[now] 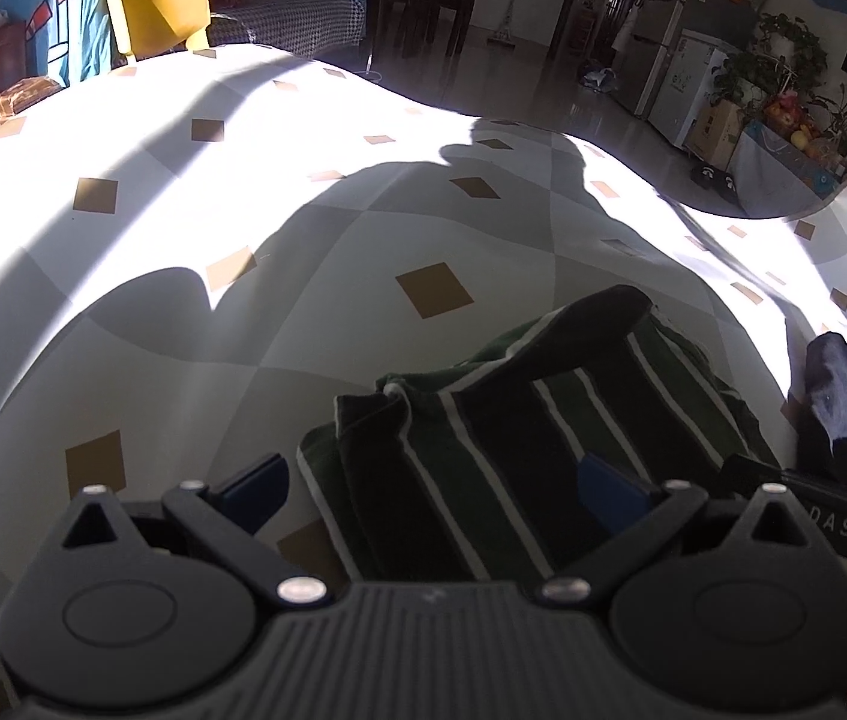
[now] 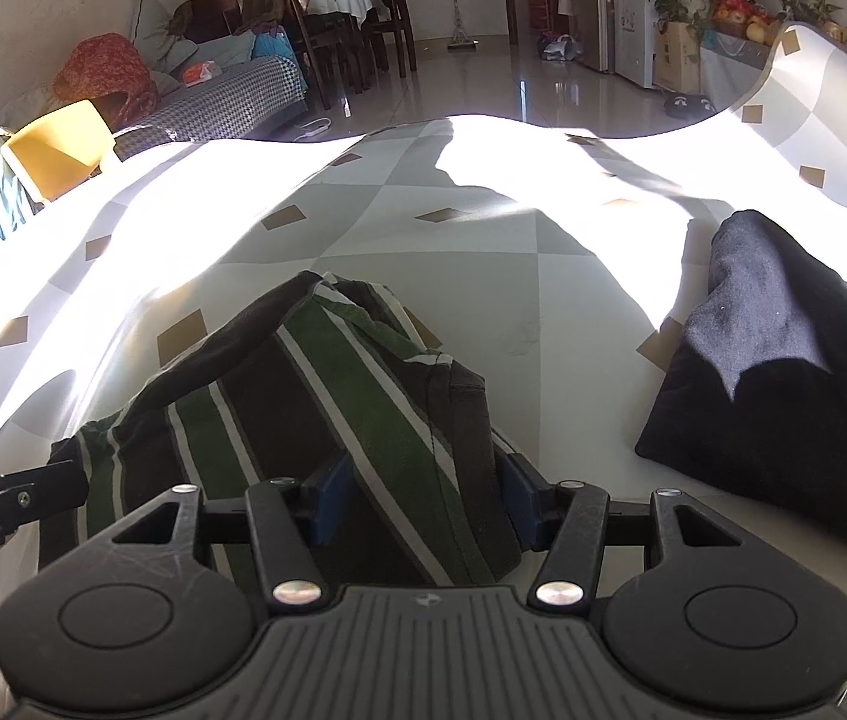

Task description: Fold clothes

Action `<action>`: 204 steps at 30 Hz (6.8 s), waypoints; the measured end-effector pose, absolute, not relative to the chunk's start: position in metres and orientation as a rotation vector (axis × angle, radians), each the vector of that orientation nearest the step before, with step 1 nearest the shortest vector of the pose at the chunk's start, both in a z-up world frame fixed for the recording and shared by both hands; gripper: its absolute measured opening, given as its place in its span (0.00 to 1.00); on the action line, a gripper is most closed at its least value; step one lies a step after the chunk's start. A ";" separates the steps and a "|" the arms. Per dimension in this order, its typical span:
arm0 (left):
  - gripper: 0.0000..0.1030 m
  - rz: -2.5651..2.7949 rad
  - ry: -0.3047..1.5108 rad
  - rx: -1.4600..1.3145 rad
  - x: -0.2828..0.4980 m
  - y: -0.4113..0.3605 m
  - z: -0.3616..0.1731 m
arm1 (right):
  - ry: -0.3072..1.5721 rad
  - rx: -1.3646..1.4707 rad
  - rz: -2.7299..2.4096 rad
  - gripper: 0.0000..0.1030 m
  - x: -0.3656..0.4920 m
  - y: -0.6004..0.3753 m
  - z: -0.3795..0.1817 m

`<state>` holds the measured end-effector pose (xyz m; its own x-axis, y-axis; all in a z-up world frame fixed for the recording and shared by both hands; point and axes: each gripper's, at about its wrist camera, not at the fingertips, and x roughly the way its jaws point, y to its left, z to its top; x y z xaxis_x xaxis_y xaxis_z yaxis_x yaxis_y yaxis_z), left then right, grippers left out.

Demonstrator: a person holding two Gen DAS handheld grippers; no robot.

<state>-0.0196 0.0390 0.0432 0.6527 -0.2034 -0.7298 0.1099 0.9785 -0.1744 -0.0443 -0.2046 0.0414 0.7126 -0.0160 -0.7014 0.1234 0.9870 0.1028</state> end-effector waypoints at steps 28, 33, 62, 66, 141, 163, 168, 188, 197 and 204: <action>1.00 -0.119 0.970 -0.001 0.014 0.014 0.006 | 0.830 0.091 -0.036 0.53 -0.024 -0.196 0.019; 1.00 -0.109 0.983 0.013 0.019 0.011 0.005 | 0.833 0.083 -0.043 0.53 -0.026 -0.196 0.018; 1.00 -0.111 1.028 0.078 -0.010 0.007 0.015 | 0.878 0.160 -0.155 0.59 -0.071 -0.197 0.025; 1.00 -0.104 1.032 0.094 -0.019 0.007 0.020 | 0.857 0.173 -0.162 0.59 -0.074 -0.199 0.031; 0.39 -0.067 1.050 0.101 -0.076 0.000 0.042 | 0.776 0.053 -0.083 0.60 -0.075 -0.172 0.047; 1.00 -0.064 1.105 0.103 -0.085 -0.001 0.044 | 0.908 0.074 -0.041 0.60 -0.085 -0.170 0.050; 1.00 -0.058 1.137 0.098 -0.087 0.001 0.041 | 0.925 0.071 -0.042 0.60 -0.088 -0.169 0.050; 1.00 -0.057 1.059 0.101 -0.097 -0.001 0.056 | 0.892 0.061 -0.019 0.58 -0.101 -0.167 0.061; 0.92 -0.077 1.025 0.119 -0.102 -0.005 0.062 | 0.859 0.060 -0.003 0.50 -0.107 -0.167 0.066; 0.81 -0.093 1.011 0.109 -0.106 -0.006 0.065 | 0.848 0.048 -0.003 0.40 -0.111 -0.166 0.068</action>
<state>-0.1064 -0.0060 0.0647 0.5277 -0.0271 -0.8490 0.1279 0.9906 0.0479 -0.1110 -0.1659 0.0676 0.6615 0.0163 -0.7498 0.0218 0.9989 0.0409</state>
